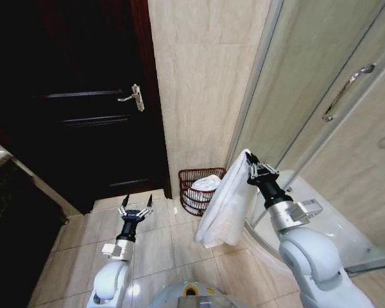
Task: Discard the used towel into the hamper.
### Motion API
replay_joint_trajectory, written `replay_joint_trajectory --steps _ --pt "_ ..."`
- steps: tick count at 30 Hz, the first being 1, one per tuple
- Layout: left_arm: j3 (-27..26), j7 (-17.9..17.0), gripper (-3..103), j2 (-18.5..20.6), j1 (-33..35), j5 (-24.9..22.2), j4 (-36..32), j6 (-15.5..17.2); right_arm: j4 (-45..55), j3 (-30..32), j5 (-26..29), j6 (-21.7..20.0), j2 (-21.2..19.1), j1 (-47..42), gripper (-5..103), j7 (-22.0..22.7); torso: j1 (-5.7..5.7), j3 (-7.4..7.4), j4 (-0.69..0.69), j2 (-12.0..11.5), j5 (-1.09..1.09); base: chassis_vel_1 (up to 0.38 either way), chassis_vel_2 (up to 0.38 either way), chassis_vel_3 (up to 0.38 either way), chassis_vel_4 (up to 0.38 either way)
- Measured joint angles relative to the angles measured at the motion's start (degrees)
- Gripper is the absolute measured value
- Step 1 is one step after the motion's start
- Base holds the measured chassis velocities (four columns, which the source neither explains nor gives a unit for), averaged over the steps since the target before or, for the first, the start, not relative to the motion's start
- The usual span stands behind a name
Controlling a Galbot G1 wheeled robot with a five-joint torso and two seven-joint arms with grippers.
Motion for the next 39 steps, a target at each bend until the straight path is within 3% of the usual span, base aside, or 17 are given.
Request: replay_joint_trajectory --steps 31,39 --pt "0.4 0.0 100 0.2 0.5 -0.8 -0.4 -0.4 0.0 -0.2 -0.1 -0.2 0.0 -0.3 1 -0.2 3.71 4.35 0.0 8.0 0.0 -0.062 0.056 0.057 -0.062" --pt "0.7 -0.3 100 0.1 0.7 -1.2 -0.6 -0.9 0.0 -0.3 0.0 -0.4 0.1 -0.3 1 -0.2 3.88 4.6 0.0 8.4 -0.01 -0.051 0.059 0.069 -0.052"
